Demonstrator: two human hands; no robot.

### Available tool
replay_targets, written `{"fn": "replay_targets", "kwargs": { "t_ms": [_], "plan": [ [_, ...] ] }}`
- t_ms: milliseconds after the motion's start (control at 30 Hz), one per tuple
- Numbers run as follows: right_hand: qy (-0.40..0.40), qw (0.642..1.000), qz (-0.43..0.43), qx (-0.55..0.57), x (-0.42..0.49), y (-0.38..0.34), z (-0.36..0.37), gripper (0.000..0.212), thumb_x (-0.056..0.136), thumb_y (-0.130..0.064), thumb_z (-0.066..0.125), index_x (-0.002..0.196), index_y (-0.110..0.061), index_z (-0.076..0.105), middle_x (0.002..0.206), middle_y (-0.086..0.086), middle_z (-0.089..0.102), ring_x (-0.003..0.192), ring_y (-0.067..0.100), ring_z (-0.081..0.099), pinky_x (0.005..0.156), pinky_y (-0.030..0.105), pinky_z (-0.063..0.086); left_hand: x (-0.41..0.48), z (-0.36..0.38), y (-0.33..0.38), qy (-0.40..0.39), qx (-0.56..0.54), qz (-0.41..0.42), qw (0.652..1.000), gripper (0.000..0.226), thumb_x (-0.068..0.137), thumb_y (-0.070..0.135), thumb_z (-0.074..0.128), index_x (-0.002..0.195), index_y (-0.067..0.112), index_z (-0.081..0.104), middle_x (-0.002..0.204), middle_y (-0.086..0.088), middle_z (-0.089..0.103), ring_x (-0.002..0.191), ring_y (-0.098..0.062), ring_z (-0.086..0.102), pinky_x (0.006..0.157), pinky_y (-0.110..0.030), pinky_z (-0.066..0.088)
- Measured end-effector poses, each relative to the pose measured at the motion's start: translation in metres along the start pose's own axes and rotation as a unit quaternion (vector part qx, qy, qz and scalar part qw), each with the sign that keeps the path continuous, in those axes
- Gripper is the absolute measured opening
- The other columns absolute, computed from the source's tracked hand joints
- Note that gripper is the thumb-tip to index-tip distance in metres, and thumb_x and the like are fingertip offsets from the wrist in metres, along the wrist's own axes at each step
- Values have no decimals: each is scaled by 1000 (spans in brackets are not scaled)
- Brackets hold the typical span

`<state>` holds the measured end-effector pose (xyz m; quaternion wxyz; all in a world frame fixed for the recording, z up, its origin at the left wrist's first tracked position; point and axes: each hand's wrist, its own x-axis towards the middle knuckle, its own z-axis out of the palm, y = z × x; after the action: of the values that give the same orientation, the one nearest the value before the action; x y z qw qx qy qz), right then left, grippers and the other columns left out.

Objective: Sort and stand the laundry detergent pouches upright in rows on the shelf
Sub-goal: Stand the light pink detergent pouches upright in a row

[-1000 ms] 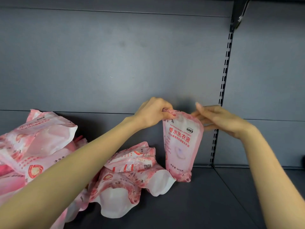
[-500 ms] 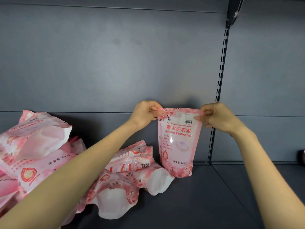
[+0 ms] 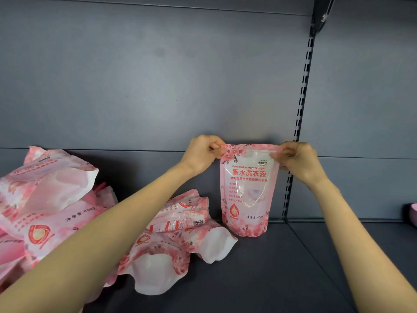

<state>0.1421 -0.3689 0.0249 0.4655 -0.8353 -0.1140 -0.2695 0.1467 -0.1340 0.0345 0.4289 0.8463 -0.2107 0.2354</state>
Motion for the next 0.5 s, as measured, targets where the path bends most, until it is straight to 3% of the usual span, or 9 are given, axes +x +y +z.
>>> {"fn": "replay_targets", "kwargs": {
  "t_ms": [133,233,333,433,500],
  "plan": [
    [40,994,-22,-95,-1,-6,-4,10,88,-13,60,87,-23,63,87,0,66,87,19,61,84,38,51,-13,-18,-6,-40,57,6,998,14,91,3,54,95,6,67,89,-5,68,74,-10,59,69,-9,47],
    [70,989,-34,-128,-7,-19,-7,24,89,-7,49,96,-24,64,93,-3,65,96,23,62,85,40,50,-27,-38,-10,-69,116,6,991,14,92,10,54,98,7,66,98,-7,68,84,-13,60,85,-21,46],
    [84,979,-65,-172,-18,-34,-4,26,92,-12,47,110,-22,62,106,2,66,100,27,59,78,36,46,-41,-61,-11,-110,201,6,973,21,94,20,53,108,9,65,109,-3,67,98,-14,60,91,-20,42],
    [66,966,-108,-224,-34,-47,3,27,96,-27,47,120,-24,58,120,3,62,108,30,56,76,36,40,-60,-80,-8,-172,306,-2,937,37,96,34,46,127,15,55,129,-2,58,118,-18,53,102,-28,38],
    [21,954,-125,-271,-44,-53,11,34,97,-36,43,128,-26,53,130,-1,57,113,29,55,79,37,42,-75,-89,-8,-204,411,-5,889,49,96,45,37,139,21,41,144,4,43,132,-17,40,107,-32,30]
  ]
}}
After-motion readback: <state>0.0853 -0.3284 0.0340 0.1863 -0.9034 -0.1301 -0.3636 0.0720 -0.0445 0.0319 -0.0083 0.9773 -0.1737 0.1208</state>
